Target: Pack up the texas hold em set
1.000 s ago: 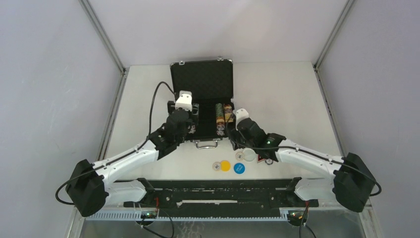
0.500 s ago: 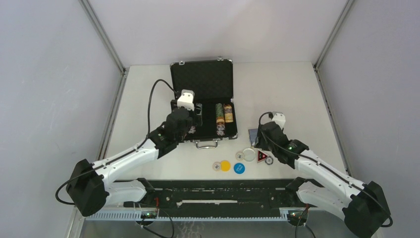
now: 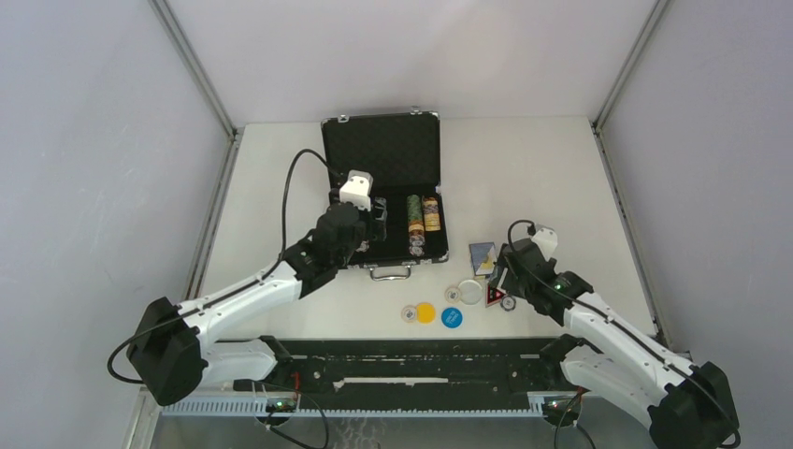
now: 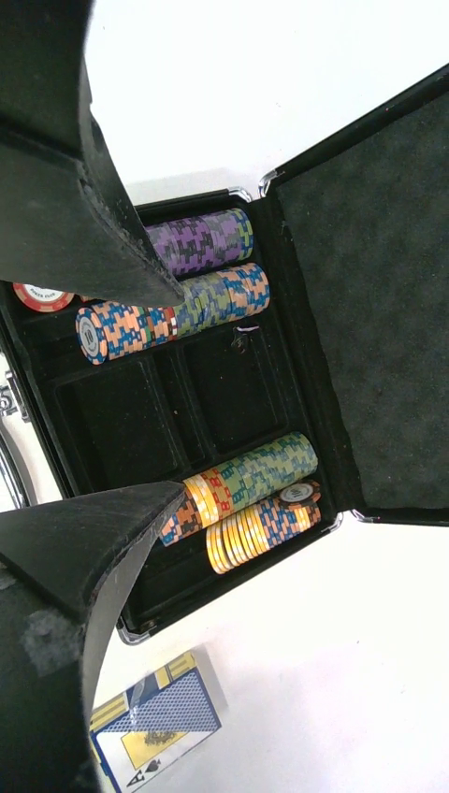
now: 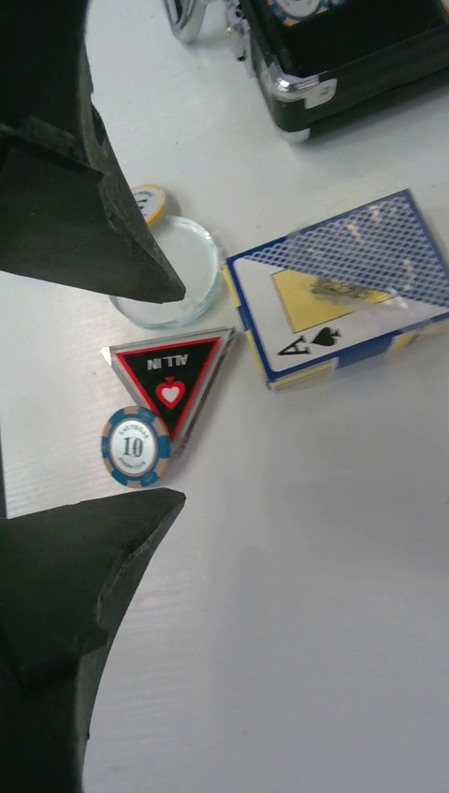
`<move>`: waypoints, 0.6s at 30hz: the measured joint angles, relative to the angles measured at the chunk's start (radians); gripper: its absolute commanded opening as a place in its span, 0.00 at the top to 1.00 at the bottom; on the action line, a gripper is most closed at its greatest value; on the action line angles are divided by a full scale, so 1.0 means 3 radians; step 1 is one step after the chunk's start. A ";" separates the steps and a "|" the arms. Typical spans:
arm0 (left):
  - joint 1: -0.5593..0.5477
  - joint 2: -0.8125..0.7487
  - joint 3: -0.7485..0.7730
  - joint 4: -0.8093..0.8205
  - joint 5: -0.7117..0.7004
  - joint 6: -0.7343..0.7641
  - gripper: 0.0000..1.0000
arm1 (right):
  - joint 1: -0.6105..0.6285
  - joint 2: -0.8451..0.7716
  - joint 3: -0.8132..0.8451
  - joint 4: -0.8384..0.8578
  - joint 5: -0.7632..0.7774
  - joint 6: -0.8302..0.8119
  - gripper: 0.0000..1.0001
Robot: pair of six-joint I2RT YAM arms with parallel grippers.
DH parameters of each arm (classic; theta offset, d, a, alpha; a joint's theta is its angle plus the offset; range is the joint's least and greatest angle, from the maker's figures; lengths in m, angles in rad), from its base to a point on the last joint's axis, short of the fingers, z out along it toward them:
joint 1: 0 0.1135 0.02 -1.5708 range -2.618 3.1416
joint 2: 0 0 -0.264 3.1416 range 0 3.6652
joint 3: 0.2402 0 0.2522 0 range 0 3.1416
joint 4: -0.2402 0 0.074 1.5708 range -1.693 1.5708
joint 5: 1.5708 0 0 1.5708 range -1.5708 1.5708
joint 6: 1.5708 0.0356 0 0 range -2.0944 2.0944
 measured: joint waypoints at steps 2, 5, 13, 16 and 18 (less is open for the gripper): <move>0.0000 -0.0015 -0.0009 0.0024 0.0027 0.0000 0.27 | 0.0065 -0.0058 -0.0043 -0.0072 0.0003 0.0074 0.18; 0.0000 -0.0043 -0.0010 0.0048 0.0052 0.0000 0.27 | 0.0202 -0.0094 -0.0061 -0.0195 0.0013 0.0223 0.18; 0.0000 -0.0060 -0.0010 0.0067 0.0099 0.0001 0.28 | 0.0337 -0.0003 -0.0126 -0.0345 0.0072 0.0610 0.18; 0.0000 -0.0060 -0.0010 0.0074 0.0103 0.0001 0.28 | 0.0351 -0.0003 -0.0158 -0.0403 0.0113 0.0722 0.17; 0.0000 -0.0061 -0.0010 0.0075 0.0103 0.0001 0.28 | 0.0351 -0.0001 -0.0167 -0.0418 0.0127 0.0779 0.16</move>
